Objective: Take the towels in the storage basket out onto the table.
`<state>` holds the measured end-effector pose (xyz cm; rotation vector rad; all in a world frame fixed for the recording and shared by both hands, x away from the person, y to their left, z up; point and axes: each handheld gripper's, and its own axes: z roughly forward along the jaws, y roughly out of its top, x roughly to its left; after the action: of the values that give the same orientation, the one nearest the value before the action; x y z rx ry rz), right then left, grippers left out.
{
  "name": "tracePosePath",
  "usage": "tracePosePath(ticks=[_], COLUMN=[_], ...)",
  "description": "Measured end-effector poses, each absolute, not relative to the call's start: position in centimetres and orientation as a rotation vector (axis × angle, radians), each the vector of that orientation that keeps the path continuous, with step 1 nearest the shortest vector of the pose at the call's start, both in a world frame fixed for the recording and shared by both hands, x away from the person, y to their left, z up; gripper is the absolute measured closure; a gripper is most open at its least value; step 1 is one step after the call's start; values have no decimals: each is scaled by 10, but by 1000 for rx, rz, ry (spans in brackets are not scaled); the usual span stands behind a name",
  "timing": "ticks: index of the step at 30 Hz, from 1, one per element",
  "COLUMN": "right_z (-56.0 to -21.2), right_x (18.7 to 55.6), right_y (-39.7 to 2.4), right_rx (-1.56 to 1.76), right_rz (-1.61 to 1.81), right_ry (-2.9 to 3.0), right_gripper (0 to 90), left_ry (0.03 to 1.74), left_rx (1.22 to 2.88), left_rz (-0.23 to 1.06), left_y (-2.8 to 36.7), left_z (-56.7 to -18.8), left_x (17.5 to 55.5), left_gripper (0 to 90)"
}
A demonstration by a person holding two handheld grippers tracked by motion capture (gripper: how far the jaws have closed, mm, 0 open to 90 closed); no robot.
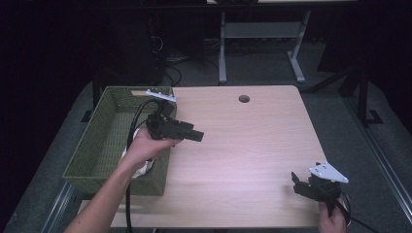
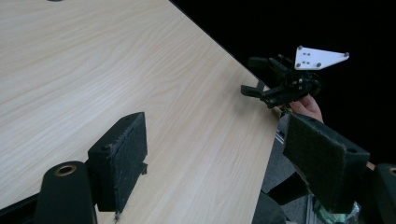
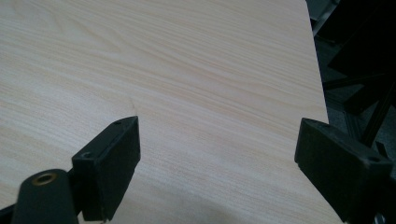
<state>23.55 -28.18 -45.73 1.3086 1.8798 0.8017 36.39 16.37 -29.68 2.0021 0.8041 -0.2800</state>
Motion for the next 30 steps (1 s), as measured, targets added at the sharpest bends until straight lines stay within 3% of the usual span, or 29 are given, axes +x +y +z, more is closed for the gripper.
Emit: tracePosePath(ticks=[16,30], right_z=[-457,-456], right_x=[235,235], right_y=[-281,-281], right_rx=[1314,1312], right_rz=[795,798], right_ry=[1878,1874], right_gripper=[139,139], left_ry=[965,1052], left_rx=[1961,1950], left_rz=[-197,-153], left_y=[230,262], left_z=[-297,-306], left_x=[370,373], left_gripper=[216,220])
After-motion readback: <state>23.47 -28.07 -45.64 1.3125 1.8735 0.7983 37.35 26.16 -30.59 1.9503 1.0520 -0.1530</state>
